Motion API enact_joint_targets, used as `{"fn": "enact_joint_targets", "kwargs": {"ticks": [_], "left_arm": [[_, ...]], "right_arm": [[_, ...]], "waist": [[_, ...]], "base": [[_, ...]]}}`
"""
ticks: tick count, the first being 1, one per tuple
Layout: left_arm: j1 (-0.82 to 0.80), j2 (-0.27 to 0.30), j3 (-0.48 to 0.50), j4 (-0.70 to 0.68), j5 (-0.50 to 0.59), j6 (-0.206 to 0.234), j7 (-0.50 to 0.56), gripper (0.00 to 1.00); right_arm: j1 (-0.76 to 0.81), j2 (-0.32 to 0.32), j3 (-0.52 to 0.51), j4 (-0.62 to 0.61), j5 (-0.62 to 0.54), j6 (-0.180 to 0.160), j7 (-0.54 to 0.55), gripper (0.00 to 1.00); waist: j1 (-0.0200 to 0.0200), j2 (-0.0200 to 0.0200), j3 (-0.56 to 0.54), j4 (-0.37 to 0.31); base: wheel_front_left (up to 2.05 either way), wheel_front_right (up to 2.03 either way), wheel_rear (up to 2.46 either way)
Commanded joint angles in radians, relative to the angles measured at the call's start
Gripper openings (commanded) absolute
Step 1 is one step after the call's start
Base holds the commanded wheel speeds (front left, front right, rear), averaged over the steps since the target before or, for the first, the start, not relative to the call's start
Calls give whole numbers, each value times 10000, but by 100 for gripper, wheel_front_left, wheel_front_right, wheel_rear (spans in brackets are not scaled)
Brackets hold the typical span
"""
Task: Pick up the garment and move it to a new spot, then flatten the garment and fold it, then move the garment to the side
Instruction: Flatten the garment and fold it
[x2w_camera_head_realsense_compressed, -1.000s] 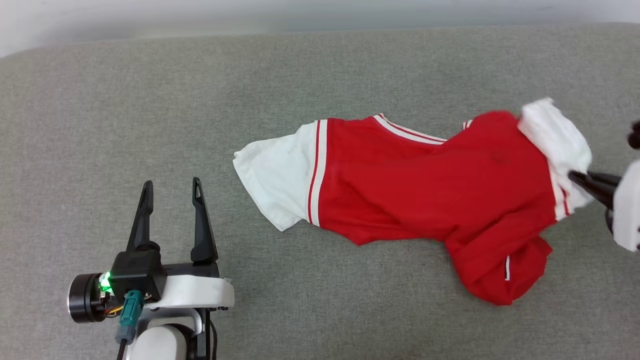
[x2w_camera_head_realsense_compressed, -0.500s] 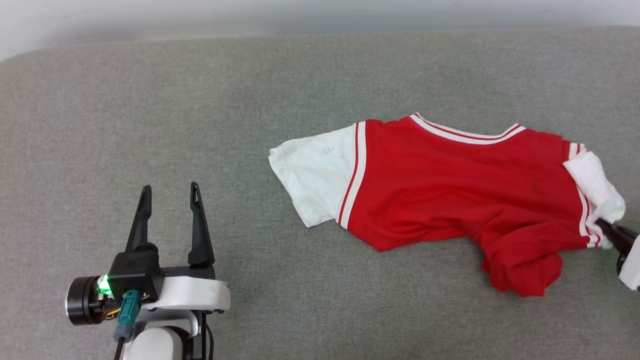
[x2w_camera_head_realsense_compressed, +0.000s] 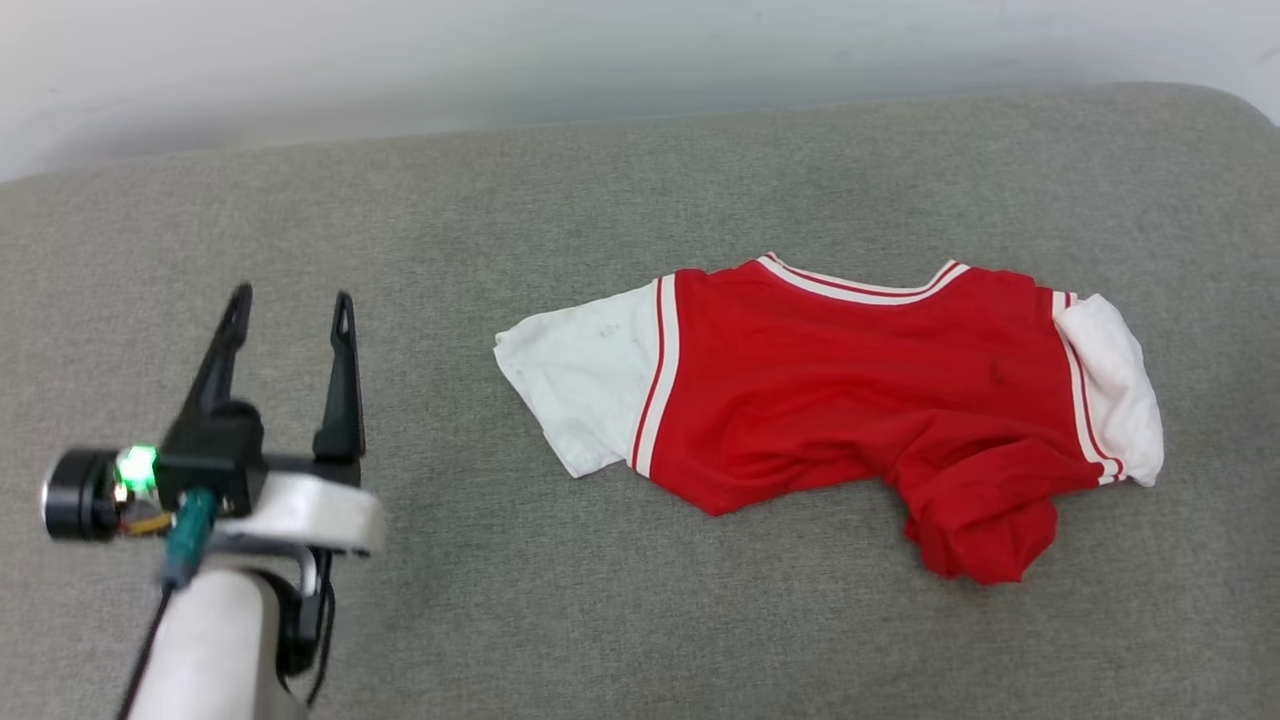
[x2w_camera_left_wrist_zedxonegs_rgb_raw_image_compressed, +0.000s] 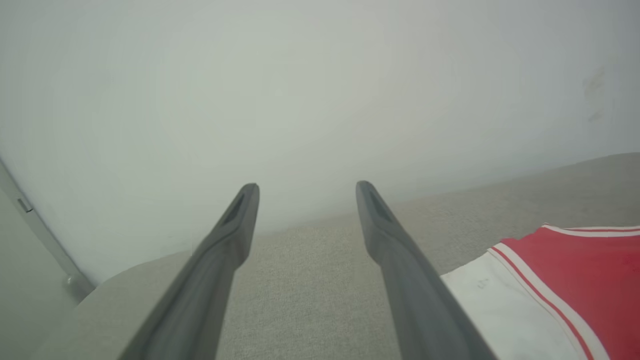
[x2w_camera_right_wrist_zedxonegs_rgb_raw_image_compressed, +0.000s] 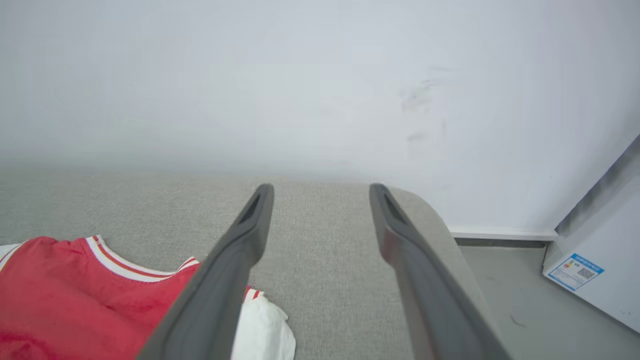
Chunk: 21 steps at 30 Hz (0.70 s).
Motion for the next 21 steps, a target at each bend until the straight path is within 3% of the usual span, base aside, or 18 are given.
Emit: {"fn": "enact_joint_targets", "kwargs": {"ticks": [1, 6, 10, 14, 21], "left_arm": [[-388, 121, -57, 70, -20, -165, 146, 100], [-1735, 787, -408, 584, -183, -1027, 1526, 100], [-2858, 1235, -962, 881, -510, -1446, 2790, 100], [-4059, 1725, -1832, 1132, -1218, -1589, 4221, 100], [-6322, 3141, -4696, 1447, -4114, -1593, 7599, 100]], "right_arm": [[491, 286, -646, -273, -603, -7, -17, 100], [2313, 1732, -4406, -2476, -3691, -7, -19, 100], [3797, 3125, -6293, -4455, -5508, -9, -20, 100], [4781, 4129, -7024, -6007, -6495, -9, -21, 100], [5469, 5001, -7238, -7654, -7244, -7, 28, 100]], "waist": [[0, 0, -12, -63], [0, 0, 106, -201], [0, 0, 261, -267], [0, 0, 470, -338], [0, 0, 1035, -600]], "base": [[0, 0, 0], [0, 0, 0], [0, 0, 0], [0, 0, 0], [0, 0, 0]]}}
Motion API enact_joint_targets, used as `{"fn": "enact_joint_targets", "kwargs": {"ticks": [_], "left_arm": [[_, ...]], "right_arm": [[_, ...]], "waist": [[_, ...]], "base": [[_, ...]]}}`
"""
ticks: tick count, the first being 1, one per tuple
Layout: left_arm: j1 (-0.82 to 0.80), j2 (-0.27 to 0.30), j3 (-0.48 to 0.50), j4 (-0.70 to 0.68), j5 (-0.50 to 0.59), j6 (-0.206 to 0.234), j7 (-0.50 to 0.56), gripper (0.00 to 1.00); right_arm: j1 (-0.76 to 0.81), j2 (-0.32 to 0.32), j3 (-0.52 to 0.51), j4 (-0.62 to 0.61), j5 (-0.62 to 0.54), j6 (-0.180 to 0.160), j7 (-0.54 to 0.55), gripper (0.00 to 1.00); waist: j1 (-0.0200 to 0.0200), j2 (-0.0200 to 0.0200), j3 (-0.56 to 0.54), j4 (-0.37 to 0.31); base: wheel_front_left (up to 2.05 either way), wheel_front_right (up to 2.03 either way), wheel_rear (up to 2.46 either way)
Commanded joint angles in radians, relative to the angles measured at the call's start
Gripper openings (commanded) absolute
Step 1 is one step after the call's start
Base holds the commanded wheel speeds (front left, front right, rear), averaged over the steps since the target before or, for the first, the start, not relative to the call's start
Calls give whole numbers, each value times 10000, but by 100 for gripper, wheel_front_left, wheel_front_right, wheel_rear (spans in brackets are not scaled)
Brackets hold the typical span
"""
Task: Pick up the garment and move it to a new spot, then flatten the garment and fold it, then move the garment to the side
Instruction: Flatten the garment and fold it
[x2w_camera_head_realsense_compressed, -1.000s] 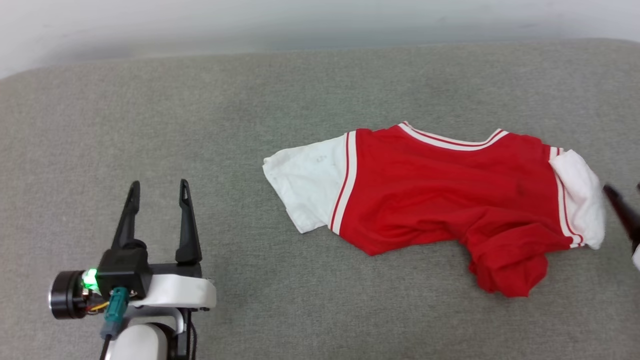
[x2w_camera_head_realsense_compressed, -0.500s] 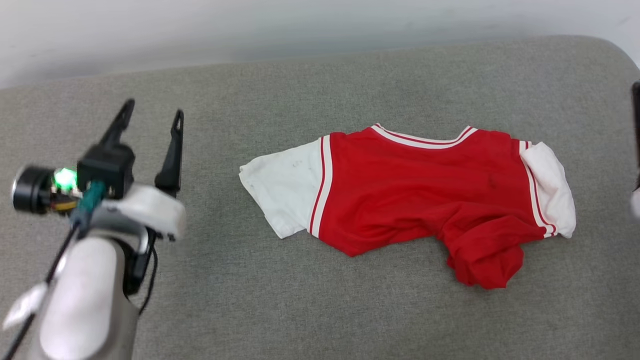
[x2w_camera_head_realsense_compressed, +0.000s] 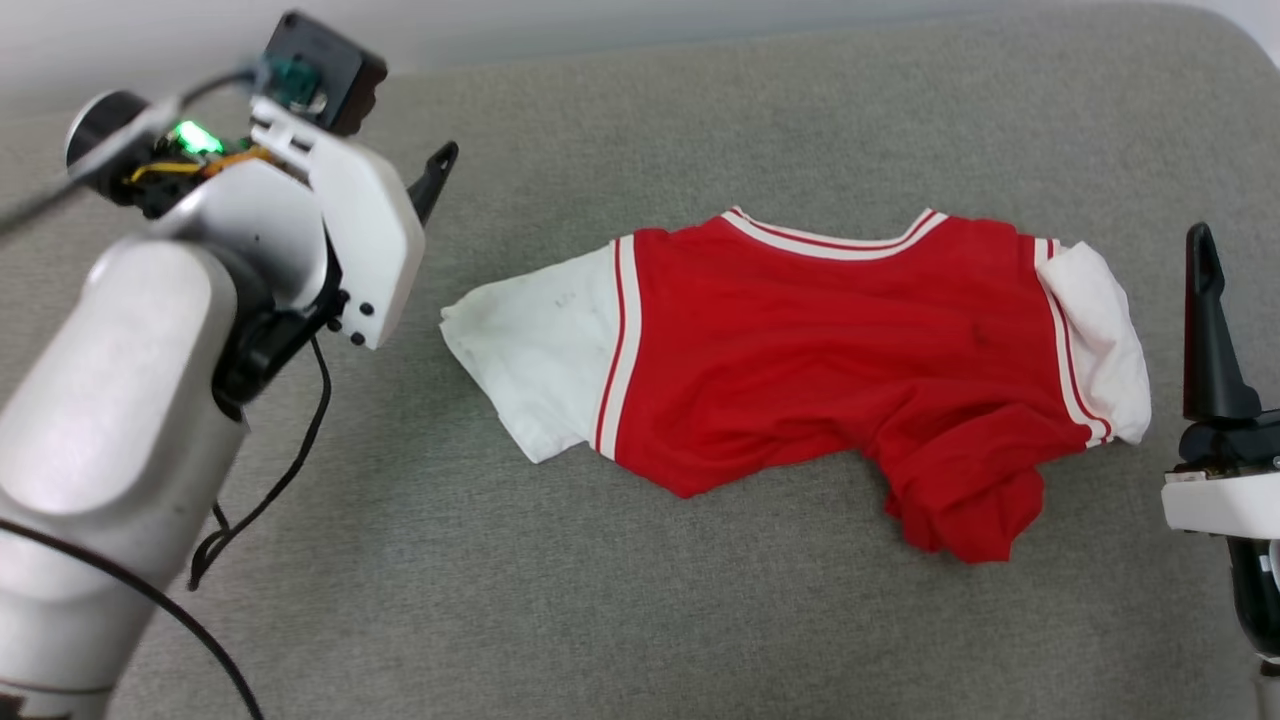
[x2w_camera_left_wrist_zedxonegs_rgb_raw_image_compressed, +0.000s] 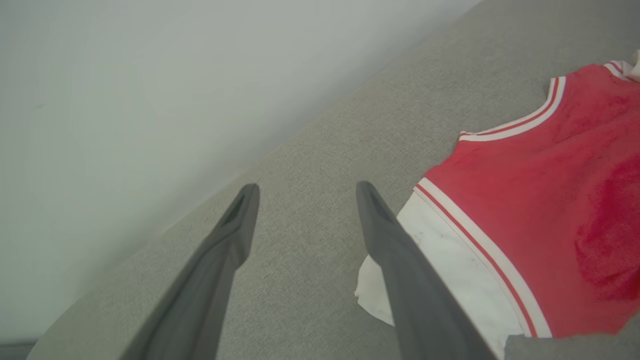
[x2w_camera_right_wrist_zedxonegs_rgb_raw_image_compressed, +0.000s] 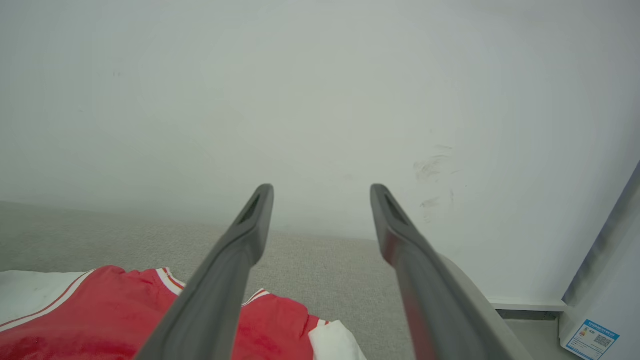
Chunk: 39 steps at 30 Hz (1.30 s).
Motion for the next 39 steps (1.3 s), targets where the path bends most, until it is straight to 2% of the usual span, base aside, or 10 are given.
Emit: {"fn": "enact_joint_targets", "kwargs": {"ticks": [1, 6, 10, 13, 22, 23, 24, 28, 35, 39], "left_arm": [[-404, 240, -486, 45, -490, 6, 618, 100], [-1597, 979, -2029, 190, -2308, 4, 2669, 100], [-2226, 1355, -3020, 565, -3193, 3, 3907, 100], [-2471, 1506, -3667, 916, -3553, 4, 4377, 100], [-2224, 1586, -5441, 1969, -4151, 2, 4727, 100], [-2189, 1594, -5620, 2009, -4246, 0, 4689, 91], [-2192, 1583, -5780, 2020, -4320, -6, 4672, 0], [-2651, 1723, -5963, 1997, -4540, -2, 4120, 0], [-3117, 2414, -5955, 2088, -4768, 3, 3552, 0], [-3128, 3122, -5866, 2461, -4725, 48, 3394, 0]], "right_arm": [[147, 128, 19, -182, -96, -7, -18, 100], [78, 276, 200, -448, -232, -9, 20, 100], [-240, 312, 381, -379, -187, -9, -3, 100], [-416, 228, 547, -233, -184, -9, -18, 100], [-779, 140, 896, 292, -111, -9, -73, 100], [-804, 143, 910, 348, -114, -9, -79, 100], [-807, 135, 897, 396, -122, -9, -84, 100], [-747, 53, 832, 561, -122, -9, -85, 100], [-524, 11, 799, 657, -84, -9, -87, 100], [-449, -28, 888, 710, -70, -9, -86, 100]], "waist": [[-1, -1, 247, -154], [-1, -1, 794, -434], [-1, -1, 1217, -652], [-1, -1, 1491, -813], [-1, -1, 1872, -1039], [-1, -1, 1864, -1024], [-1, -1, 1835, -987], [-1, -1, 1583, -747], [-1, -1, 1232, -428], [-1, -1, 1261, -403]], "base": [[0, 0, 0], [0, 0, 0], [0, 0, 0], [0, 0, 0], [0, 0, 0], [0, 0, 0], [0, 0, 0], [0, 0, 0], [0, 0, 0], [0, 0, 0]]}}
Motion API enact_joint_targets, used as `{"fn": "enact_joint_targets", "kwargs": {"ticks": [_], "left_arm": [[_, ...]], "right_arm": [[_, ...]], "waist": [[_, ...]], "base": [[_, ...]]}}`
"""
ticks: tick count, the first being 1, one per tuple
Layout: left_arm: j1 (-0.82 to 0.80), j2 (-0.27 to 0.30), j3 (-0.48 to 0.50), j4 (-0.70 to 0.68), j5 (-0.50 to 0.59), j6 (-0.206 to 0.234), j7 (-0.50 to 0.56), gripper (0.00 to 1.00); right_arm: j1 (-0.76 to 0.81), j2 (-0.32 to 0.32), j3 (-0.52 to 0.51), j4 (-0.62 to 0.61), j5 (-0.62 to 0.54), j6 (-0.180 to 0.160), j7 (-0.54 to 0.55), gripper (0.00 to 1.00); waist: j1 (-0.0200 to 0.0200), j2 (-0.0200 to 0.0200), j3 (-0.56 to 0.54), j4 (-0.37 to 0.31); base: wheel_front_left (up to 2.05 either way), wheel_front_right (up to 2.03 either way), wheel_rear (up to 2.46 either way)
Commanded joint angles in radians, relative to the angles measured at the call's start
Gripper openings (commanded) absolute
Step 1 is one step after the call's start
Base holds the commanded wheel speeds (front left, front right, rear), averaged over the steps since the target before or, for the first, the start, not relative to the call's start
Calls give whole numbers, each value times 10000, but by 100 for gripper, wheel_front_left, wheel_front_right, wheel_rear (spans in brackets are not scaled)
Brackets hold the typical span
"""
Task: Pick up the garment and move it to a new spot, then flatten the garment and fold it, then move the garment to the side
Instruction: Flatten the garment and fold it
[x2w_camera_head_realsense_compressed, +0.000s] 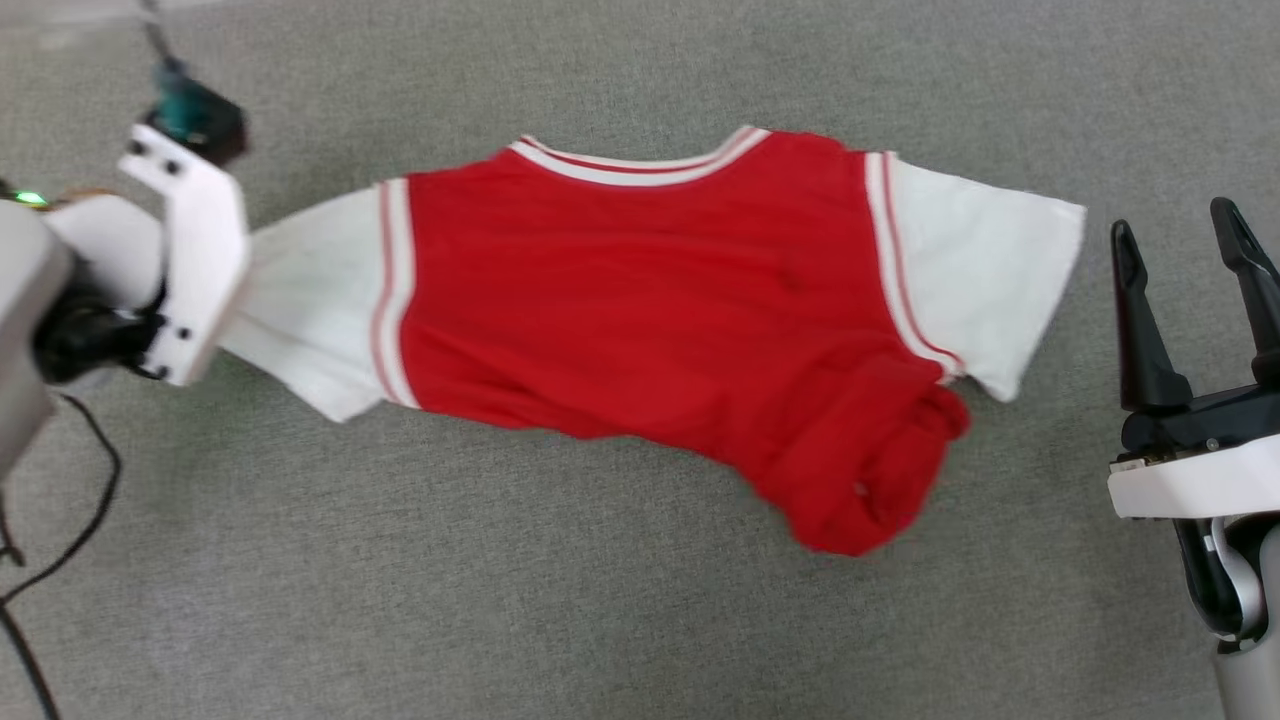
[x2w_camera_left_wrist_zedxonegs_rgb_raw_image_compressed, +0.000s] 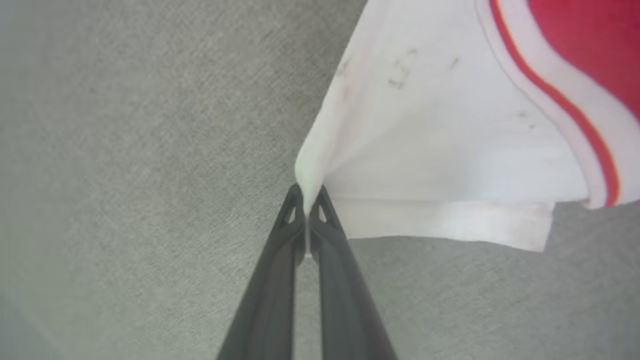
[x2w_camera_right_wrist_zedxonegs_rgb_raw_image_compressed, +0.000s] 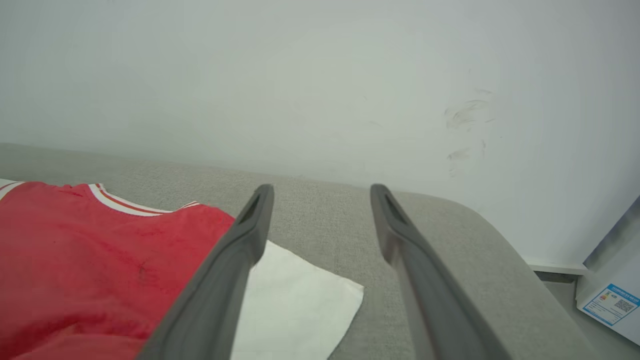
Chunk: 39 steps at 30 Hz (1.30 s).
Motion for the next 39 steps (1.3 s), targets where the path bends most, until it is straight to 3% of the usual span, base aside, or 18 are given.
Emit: {"fn": "enact_joint_targets", "kwargs": {"ticks": [1, 4, 7, 8, 9, 15, 23, 30, 34, 35, 36, 37, 39], "left_arm": [[2, 89, 66, 128, -73, 70, -79, 0], [277, 406, 132, 553, -85, 229, -259, 0], [452, 371, 303, 859, -255, 398, -656, 0], [478, 310, 331, 891, -195, 420, -915, 71], [502, 254, 360, 946, -159, 466, -1120, 100], [-95, 178, 575, 777, -164, 310, -1451, 100], [-718, 690, 636, 316, -653, 291, 52, 100], [-18, 872, 237, 238, -685, 456, 519, 100], [467, 696, -1, 401, -742, 421, 471, 100], [504, 664, -39, 443, -743, 396, 442, 81], [523, 606, -37, 477, -770, 383, 363, 21], [525, 566, -8, 499, -802, 352, 288, 0], [428, 551, 72, 528, -770, 323, 23, 0]], "right_arm": [[108, -58, -3, 43, 25, -11, -29, 100], [97, -65, 8, 114, 26, -11, -28, 100], [93, -72, 63, 205, 45, -11, -28, 100], [93, -82, 53, 219, 41, -11, -28, 100], [114, -87, 40, 243, 34, -11, -28, 100], [150, -134, 9, 303, 9, -11, -29, 100], [-98, -152, 254, 162, 11, -11, -28, 100], [-334, -155, 399, 138, -8, -9, -28, 100], [-463, -206, 358, 151, -24, -11, -28, 100], [-517, -231, 334, 173, -29, -11, -28, 100], [-575, -267, 294, 176, -59, -11, -28, 100], [-623, -298, 270, 177, -77, -11, -28, 100], [-779, -426, 216, 183, -102, -11, -28, 100]], "waist": [[0, 0, 49, -17], [0, 0, 161, -63], [0, 0, 207, -72], [0, 0, 198, -52], [0, 0, 173, -25], [0, 0, -54, 147], [0, 0, 165, 35], [0, 0, 602, -193], [0, 0, 700, -217], [0, 0, 695, -203], [0, 0, 674, -179], [0, 0, 639, -148], [0, 0, 539, -69]], "base": [[0, 0, 0], [0, 0, 0], [0, 0, 0], [0, 0, 0], [0, 0, 0], [0, 0, 0], [0, 0, 0], [0, 0, 0], [0, 0, 0], [0, 0, 0], [0, 0, 0], [0, 0, 0], [0, 0, 0]]}}
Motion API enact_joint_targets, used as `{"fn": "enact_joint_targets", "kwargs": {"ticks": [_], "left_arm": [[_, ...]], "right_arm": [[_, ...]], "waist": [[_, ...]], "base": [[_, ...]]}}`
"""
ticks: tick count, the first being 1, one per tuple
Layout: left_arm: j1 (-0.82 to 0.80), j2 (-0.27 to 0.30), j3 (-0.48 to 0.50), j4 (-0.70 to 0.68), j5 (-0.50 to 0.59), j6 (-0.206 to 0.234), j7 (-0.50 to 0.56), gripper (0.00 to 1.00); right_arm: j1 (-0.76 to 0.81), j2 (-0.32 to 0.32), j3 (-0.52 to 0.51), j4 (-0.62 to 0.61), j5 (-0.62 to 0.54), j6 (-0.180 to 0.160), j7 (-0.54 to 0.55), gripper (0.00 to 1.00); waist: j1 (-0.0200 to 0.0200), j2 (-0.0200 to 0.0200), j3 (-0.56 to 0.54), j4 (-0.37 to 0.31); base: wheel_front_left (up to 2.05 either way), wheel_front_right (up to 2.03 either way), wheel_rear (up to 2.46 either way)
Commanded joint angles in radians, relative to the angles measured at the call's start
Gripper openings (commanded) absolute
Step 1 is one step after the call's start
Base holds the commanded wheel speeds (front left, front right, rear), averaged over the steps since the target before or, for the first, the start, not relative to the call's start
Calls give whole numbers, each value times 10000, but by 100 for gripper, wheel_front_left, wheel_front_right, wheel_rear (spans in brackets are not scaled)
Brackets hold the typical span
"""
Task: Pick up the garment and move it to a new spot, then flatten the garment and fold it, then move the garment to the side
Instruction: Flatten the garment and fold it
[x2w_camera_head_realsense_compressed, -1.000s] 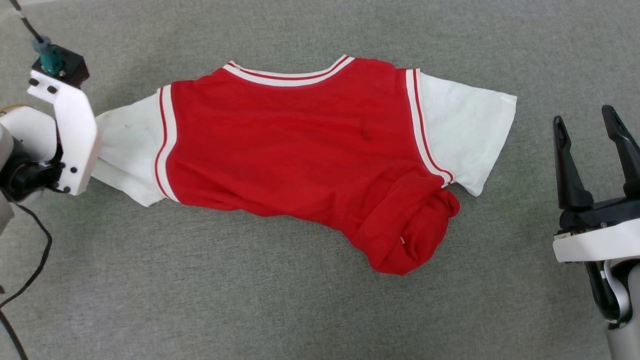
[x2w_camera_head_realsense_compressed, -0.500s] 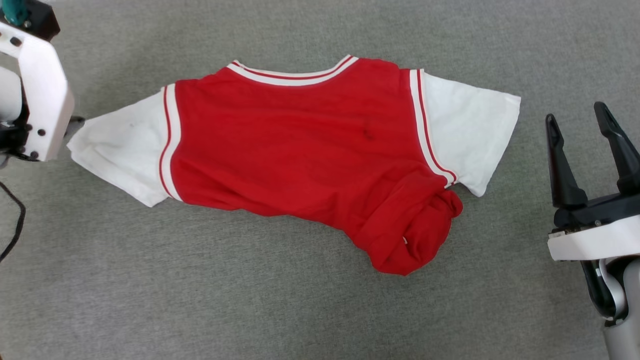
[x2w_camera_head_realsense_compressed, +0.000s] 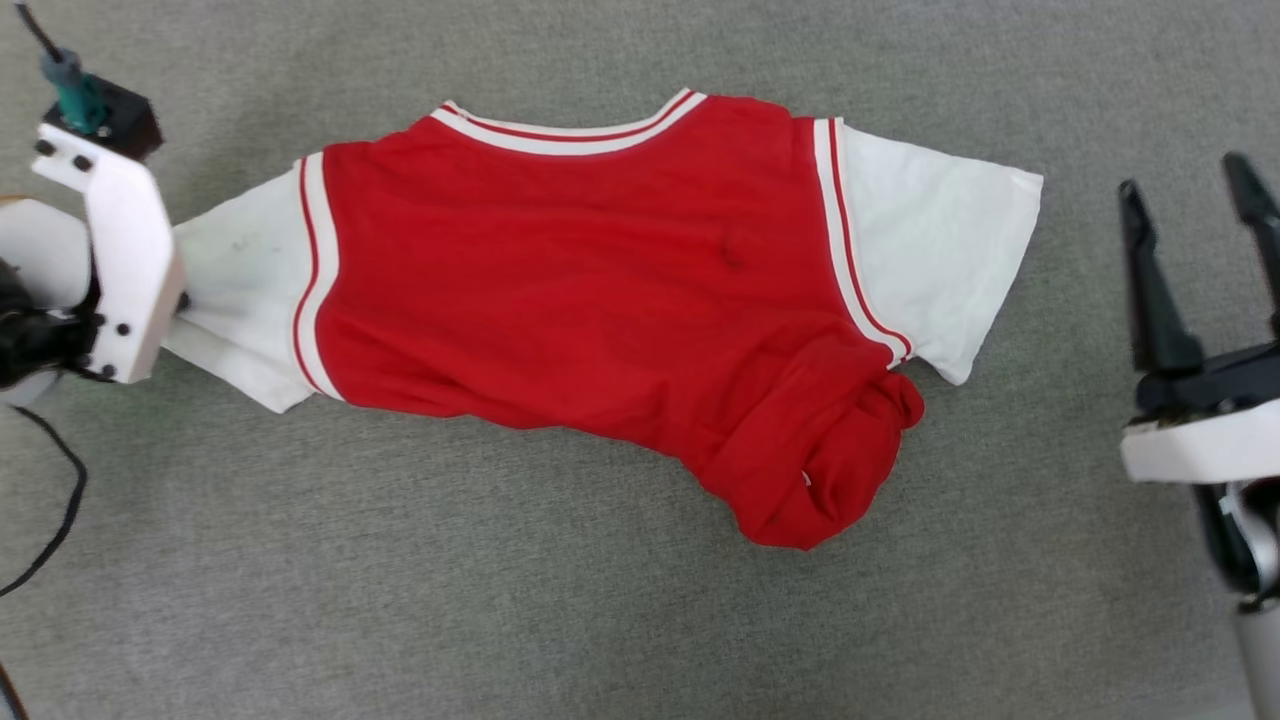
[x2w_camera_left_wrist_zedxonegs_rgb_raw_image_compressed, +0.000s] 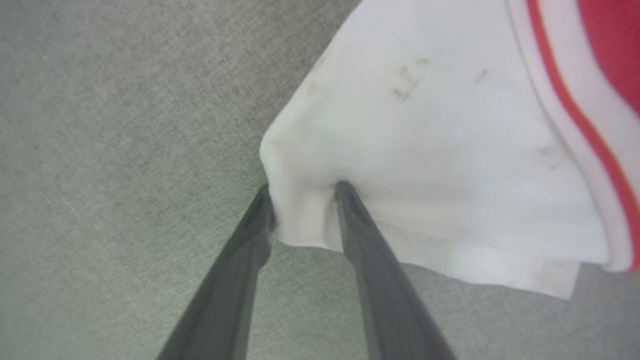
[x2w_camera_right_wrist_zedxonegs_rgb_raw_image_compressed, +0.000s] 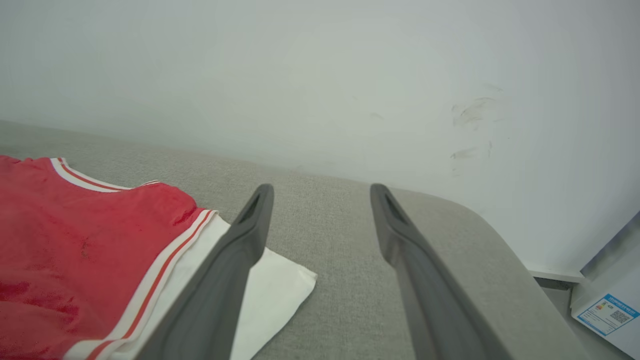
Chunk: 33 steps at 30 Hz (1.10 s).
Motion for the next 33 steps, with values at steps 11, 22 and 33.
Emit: {"fn": "enact_joint_targets", "kwargs": {"ticks": [11, 22, 33], "left_arm": [[-237, 40, 108, -774, 117, -246, -1205, 0], [-408, -181, -120, -1904, 547, -286, -1724, 0], [-972, -632, -164, -2701, 1070, -190, -1905, 0]], "right_arm": [[-2047, -2086, 343, -40, 759, -11, 1587, 100], [-4485, -5369, 4518, 566, 5148, -11, 8594, 100], [-5915, -4870, 6147, 2689, 6418, -11, 11665, 100]], "waist": [[0, -1, -710, 676], [0, -1, -422, 1290], [0, -1, 543, 1963]], "base": [[0, 0, 0], [0, 0, 0], [0, 0, 0]]}}
